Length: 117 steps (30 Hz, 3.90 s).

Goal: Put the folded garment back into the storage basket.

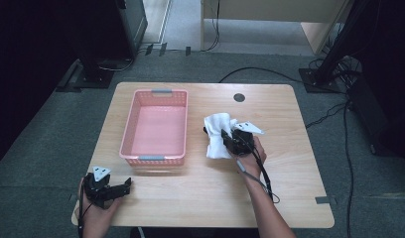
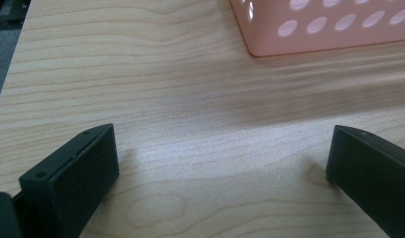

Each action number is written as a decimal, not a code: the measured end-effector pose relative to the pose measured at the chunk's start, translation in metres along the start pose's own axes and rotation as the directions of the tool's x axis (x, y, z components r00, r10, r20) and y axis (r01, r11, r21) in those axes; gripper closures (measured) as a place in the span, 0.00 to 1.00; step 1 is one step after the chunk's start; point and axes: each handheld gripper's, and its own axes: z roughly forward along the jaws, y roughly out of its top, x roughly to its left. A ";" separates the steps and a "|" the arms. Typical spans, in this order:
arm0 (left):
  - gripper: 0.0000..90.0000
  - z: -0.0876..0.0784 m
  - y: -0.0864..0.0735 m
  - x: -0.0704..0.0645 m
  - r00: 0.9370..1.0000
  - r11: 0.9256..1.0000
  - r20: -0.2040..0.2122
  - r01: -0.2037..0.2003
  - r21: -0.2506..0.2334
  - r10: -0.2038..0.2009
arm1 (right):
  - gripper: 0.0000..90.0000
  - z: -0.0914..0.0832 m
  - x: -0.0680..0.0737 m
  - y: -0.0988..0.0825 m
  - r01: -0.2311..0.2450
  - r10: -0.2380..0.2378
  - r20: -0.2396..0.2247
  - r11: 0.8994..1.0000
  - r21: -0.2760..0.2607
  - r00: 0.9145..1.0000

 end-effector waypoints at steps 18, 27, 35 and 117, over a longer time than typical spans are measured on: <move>0.00 0.000 0.000 0.000 1.000 1.000 0.000 0.001 -0.002 -0.001 | 0.81 0.004 0.044 0.041 -0.003 0.002 -0.084 1.000 -0.013 0.996; 0.00 0.000 0.000 0.000 1.000 1.000 0.000 0.001 -0.001 -0.001 | 0.81 0.010 0.068 0.063 0.024 -0.026 -0.112 1.000 -0.021 0.993; 0.00 0.000 0.000 0.000 1.000 1.000 0.000 0.001 -0.002 -0.001 | 0.81 0.016 0.089 0.078 0.031 -0.035 -0.138 0.999 -0.026 0.990; 0.00 0.000 0.000 0.000 1.000 1.000 0.004 -0.001 -0.002 0.001 | 0.79 0.155 0.214 0.045 0.246 -0.242 -0.045 0.951 0.186 0.969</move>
